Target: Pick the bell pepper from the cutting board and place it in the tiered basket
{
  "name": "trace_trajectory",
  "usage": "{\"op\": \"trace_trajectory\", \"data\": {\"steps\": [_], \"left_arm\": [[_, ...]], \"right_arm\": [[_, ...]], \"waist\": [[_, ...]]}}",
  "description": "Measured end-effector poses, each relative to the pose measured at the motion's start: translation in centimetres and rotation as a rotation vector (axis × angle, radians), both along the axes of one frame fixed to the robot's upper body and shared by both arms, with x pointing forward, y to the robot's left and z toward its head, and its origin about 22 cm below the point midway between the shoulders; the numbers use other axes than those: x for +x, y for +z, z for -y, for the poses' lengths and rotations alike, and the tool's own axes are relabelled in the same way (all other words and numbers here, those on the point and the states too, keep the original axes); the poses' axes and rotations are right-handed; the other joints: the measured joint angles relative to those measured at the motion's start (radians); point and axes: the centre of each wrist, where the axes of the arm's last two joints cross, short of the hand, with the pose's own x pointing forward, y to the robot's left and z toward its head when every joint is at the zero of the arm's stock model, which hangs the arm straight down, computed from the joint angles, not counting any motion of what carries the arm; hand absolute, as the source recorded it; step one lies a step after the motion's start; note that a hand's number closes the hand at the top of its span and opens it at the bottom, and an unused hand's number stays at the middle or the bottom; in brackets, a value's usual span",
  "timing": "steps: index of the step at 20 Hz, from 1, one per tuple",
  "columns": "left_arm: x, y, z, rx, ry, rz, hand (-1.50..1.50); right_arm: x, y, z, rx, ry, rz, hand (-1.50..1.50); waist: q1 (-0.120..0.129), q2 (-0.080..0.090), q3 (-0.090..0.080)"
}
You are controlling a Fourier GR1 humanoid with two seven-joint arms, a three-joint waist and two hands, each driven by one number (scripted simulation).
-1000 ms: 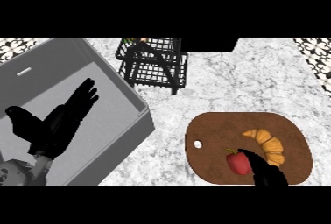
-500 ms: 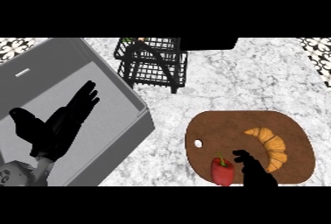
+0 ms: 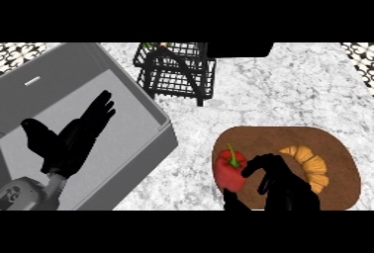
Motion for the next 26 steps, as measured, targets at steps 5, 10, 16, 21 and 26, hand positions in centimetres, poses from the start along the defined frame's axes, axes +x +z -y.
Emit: {"op": "trace_trajectory", "data": {"steps": [5,10,16,21,26], "left_arm": [[0.3,0.0,0.4,0.008,-0.014,0.003,0.00],[0.6,-0.2,0.7,0.013,-0.019,0.011,0.00],[1.0,0.0,1.2,0.006,-0.036,0.016,0.00],[1.3,0.1,1.5,0.007,-0.043,0.023,0.00],[1.6,0.2,1.8,0.007,-0.053,0.019,0.00]], "right_arm": [[0.5,4.4,-1.5,-0.042,0.035,0.151,1.50],[2.4,6.9,-2.6,-0.089,0.062,0.214,1.50],[6.6,9.9,-3.5,-0.130,0.059,0.212,1.50],[11.1,13.2,-4.1,-0.100,0.034,0.182,1.50],[15.8,15.6,-5.1,-0.086,-0.002,0.135,1.50]], "waist": [[0.014,0.001,0.000],[0.024,0.002,0.003],[0.042,0.008,0.000],[0.057,0.012,0.000],[0.064,0.017,0.000]]}}
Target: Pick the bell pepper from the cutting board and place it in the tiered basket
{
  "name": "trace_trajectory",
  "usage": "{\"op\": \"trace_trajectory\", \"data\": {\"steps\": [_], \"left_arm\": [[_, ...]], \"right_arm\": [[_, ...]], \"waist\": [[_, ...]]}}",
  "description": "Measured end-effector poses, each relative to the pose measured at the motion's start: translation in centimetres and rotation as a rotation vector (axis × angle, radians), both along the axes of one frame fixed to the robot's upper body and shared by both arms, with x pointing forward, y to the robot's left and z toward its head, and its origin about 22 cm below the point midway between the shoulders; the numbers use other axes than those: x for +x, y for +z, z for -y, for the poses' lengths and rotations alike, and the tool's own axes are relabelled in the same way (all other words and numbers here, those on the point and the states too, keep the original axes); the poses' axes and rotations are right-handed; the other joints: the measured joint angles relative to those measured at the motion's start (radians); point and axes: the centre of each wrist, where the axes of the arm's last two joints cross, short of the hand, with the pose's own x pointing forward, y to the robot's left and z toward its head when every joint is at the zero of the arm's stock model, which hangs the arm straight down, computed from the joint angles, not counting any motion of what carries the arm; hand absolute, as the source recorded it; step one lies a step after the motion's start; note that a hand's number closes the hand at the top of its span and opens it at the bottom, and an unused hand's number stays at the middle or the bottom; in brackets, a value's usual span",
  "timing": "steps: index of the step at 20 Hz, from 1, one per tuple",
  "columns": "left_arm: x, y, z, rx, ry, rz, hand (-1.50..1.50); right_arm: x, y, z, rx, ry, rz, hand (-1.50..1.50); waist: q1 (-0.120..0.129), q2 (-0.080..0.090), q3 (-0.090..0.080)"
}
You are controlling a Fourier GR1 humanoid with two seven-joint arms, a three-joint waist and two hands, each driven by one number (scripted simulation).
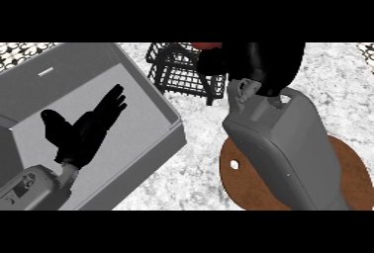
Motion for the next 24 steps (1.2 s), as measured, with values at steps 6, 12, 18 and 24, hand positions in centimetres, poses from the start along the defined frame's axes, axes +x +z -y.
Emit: {"op": "trace_trajectory", "data": {"steps": [6,12,18,24], "left_arm": [[0.4,-0.3,0.1,0.002,-0.011,0.010,0.00],[0.6,-0.2,0.5,0.007,-0.022,0.011,0.00],[1.0,0.1,1.3,0.006,-0.047,0.030,0.00],[1.5,0.4,1.8,-0.002,-0.076,0.036,0.00]], "right_arm": [[5.0,0.6,-0.9,0.037,-0.019,-0.041,1.50],[8.9,-1.0,-1.2,0.111,-0.036,-0.060,1.50],[10.8,-1.9,-0.6,0.331,-0.012,-0.007,-1.50],[12.0,-2.9,-1.1,0.435,0.069,0.060,-1.50]], "waist": [[0.006,0.005,0.003],[0.019,0.012,0.003],[0.044,0.022,0.002],[0.069,0.031,0.001]]}}
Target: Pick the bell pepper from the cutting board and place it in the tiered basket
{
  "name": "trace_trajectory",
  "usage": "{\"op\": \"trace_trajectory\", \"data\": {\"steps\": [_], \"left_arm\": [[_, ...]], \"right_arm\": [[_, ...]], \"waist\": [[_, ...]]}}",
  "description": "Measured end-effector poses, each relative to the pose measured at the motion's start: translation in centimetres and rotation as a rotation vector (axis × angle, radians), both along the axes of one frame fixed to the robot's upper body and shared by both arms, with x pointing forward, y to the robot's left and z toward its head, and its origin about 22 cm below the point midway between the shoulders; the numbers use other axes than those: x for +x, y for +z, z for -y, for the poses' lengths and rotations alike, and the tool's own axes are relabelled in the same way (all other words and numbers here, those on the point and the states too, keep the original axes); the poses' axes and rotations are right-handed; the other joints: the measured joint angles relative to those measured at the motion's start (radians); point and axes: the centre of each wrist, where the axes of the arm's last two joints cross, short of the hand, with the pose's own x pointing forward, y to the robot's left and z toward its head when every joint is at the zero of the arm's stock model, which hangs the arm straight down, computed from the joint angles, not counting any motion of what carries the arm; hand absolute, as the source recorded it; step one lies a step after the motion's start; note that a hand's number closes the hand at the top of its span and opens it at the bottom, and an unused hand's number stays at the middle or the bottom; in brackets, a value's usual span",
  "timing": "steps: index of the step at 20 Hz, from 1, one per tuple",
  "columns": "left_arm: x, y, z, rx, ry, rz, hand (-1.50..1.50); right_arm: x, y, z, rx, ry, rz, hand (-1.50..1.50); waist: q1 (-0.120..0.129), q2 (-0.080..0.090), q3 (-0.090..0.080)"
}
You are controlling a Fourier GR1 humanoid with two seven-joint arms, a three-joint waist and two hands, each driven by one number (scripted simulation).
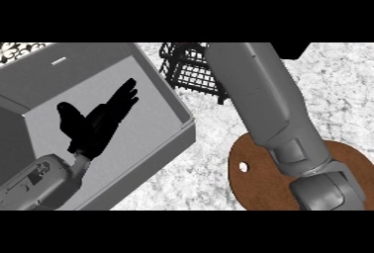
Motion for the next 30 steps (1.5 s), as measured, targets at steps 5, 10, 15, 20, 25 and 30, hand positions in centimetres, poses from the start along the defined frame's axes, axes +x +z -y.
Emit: {"op": "trace_trajectory", "data": {"steps": [5,10,15,20,25,30], "left_arm": [[0.1,0.0,0.2,0.005,0.000,-0.003,0.00],[-0.2,-0.5,-0.2,0.012,0.020,-0.013,0.00],[-0.2,-1.2,-1.2,0.015,0.063,-0.036,0.00],[-0.7,-2.5,-2.8,0.008,0.118,-0.062,0.00],[-1.7,-3.8,-4.0,0.017,0.166,-0.079,0.00],[-2.5,-4.5,-4.9,0.020,0.203,-0.098,0.00]], "right_arm": [[0.4,0.2,-1.0,0.016,0.020,0.116,-1.50],[1.1,0.0,-1.3,0.027,-0.054,0.209,-1.50],[1.5,-0.2,-0.7,0.132,-0.151,0.229,-1.50],[1.5,-1.1,0.3,0.162,-0.191,0.186,-1.50],[0.5,-2.5,2.0,0.170,-0.142,0.135,-1.50],[-1.3,-3.6,4.3,0.146,-0.059,0.076,-1.50]], "waist": [[0.006,0.000,-0.001],[-0.015,-0.008,-0.002],[-0.055,-0.021,-0.005],[-0.110,-0.042,-0.004],[-0.159,-0.061,-0.003],[-0.199,-0.075,-0.003]]}}
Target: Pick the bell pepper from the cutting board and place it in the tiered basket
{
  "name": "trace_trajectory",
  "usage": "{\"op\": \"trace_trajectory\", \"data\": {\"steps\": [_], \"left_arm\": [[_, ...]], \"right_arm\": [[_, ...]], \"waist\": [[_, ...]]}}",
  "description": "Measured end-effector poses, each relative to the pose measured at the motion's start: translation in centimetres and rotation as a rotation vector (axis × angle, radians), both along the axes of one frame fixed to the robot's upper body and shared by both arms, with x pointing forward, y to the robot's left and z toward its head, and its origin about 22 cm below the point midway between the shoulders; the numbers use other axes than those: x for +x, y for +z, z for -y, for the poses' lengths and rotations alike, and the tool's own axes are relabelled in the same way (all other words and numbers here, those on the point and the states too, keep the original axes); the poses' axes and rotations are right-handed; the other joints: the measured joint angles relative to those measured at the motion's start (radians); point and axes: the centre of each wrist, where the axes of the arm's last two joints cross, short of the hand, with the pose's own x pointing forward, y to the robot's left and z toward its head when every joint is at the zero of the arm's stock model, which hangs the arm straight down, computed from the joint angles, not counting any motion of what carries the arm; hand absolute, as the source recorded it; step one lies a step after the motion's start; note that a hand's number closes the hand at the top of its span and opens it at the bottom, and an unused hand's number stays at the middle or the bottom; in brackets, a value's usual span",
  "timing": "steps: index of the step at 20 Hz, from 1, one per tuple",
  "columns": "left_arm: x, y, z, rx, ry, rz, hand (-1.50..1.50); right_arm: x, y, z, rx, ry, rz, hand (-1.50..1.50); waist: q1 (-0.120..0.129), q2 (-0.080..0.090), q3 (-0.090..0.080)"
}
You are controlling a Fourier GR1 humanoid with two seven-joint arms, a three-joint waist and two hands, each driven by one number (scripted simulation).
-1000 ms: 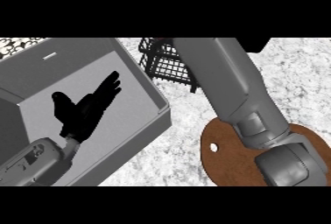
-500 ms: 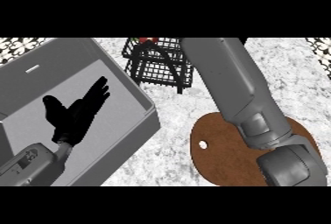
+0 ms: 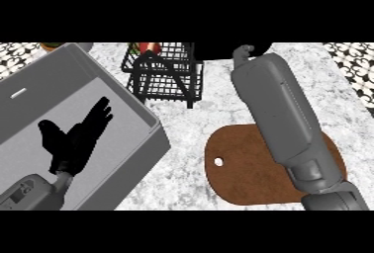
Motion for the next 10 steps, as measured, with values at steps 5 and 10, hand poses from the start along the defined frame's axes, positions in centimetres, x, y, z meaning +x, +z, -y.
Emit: {"op": "trace_trajectory", "data": {"steps": [5,10], "left_arm": [[-0.6,-0.3,-0.6,-0.003,0.035,-0.008,0.00],[-1.0,-0.4,-0.8,-0.005,0.059,-0.011,0.00]], "right_arm": [[-2.4,-0.3,3.8,-0.010,0.051,-0.032,-1.50],[-6.3,0.6,8.1,-0.013,0.071,-0.025,-1.50]], "waist": [[-0.035,-0.011,-0.001],[-0.053,-0.012,-0.002]]}}
